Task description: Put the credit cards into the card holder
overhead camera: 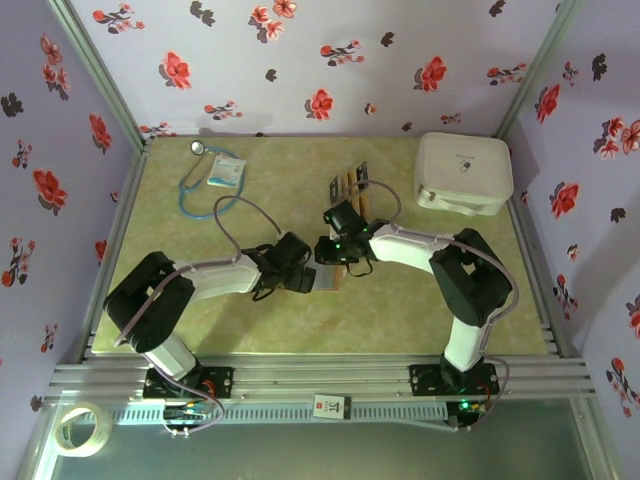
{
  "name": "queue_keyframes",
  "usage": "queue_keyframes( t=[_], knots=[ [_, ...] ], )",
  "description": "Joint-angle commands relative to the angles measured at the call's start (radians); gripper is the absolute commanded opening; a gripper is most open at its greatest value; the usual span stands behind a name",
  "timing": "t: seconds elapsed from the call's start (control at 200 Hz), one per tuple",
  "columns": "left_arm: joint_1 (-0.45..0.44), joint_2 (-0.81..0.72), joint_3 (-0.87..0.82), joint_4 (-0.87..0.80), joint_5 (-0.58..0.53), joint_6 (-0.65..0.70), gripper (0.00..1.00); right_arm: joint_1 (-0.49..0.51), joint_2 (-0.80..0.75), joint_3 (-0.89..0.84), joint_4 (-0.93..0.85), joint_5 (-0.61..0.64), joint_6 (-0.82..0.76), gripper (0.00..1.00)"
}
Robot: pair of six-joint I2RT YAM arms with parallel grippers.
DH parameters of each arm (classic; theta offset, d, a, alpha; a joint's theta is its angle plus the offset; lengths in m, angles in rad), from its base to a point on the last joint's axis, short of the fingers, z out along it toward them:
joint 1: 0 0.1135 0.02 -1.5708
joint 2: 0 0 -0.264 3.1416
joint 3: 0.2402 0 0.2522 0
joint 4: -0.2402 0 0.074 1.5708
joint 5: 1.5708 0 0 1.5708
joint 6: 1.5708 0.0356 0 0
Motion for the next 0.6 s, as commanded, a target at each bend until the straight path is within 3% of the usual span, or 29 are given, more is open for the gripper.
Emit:
queue_keyframes(
  t=[0.0,0.595],
  knots=[
    [-0.008,-0.001,-0.020,-0.009,-0.029,-0.007,1.00,-0.005,0.004,-0.030,0.022,0.005,0.029,0.24],
    [-0.006,-0.082,0.017,-0.057,-0.047,0.000,1.00,0.008,0.041,-0.038,0.155,-0.136,0.124,0.25]
  ],
)
